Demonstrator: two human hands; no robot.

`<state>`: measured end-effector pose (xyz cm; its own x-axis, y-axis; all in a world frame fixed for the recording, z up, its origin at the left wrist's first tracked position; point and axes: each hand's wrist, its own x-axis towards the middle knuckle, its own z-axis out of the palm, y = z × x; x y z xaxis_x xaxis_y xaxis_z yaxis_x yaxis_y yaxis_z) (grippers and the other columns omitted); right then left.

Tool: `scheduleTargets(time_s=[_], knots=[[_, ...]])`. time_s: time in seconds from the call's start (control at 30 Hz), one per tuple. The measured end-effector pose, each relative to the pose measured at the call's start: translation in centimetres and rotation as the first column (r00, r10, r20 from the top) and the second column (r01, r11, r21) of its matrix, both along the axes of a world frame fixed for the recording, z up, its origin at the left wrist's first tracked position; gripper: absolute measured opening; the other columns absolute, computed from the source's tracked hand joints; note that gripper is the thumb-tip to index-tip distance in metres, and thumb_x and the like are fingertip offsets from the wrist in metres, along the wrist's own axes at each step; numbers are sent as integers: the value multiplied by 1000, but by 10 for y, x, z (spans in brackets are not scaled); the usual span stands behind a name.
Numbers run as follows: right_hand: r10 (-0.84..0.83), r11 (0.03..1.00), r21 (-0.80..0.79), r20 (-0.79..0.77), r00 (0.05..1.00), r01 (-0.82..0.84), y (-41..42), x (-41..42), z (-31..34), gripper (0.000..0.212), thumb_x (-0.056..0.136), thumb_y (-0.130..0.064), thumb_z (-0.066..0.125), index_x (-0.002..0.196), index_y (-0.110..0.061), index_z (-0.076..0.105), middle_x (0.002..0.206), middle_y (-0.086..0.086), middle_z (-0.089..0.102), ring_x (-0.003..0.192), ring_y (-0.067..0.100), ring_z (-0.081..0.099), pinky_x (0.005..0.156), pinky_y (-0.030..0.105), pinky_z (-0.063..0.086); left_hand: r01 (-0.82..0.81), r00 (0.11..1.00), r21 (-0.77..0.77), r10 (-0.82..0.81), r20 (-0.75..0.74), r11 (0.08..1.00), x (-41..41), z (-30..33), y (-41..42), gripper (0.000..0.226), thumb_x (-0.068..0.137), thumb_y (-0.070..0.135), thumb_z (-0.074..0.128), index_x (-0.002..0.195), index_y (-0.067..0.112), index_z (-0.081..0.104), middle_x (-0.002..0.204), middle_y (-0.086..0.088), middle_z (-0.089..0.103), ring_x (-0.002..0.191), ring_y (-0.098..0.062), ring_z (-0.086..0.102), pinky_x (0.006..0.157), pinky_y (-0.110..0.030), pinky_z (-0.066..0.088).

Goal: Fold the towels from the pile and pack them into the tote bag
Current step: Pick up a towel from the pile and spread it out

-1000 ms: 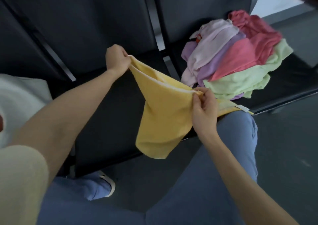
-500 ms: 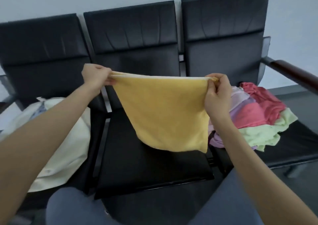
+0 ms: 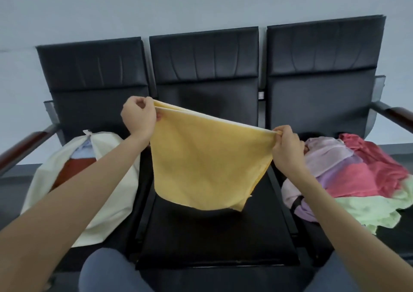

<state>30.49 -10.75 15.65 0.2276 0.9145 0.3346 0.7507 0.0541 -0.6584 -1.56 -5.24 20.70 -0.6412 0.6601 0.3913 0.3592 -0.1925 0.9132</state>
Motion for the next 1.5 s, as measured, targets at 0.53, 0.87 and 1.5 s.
scheduleTargets(time_s=[0.53,0.87,1.5], knots=[[77,944,327,-93,993,-42,84,17,17,27,94,1,37,108,-4,59,104,12,61,92,22,58,82,30,45,194,975,-148,-208,-83,970,-5,-25,48,27,97,10,34,103,9,61,108,-7,62,94,-14,55,80,-25,45],[245,967,-73,-12,969,-246,-44,19,-180,20,90,14,47,101,7,61,99,20,62,91,31,61,75,10,34,407,852,-750,-513,106,521,-51,-231,-69,30,79,-9,55,72,17,68,110,-13,68,106,-24,60,98,-35,45],[221,870,-327,-409,885,-368,-93,32,-207,19,83,7,66,95,-8,62,86,5,67,78,4,63,70,11,49,335,113,-850,-913,-392,407,97,-251,-138,50,86,46,64,126,17,54,132,0,50,118,-19,47,94,-33,40]])
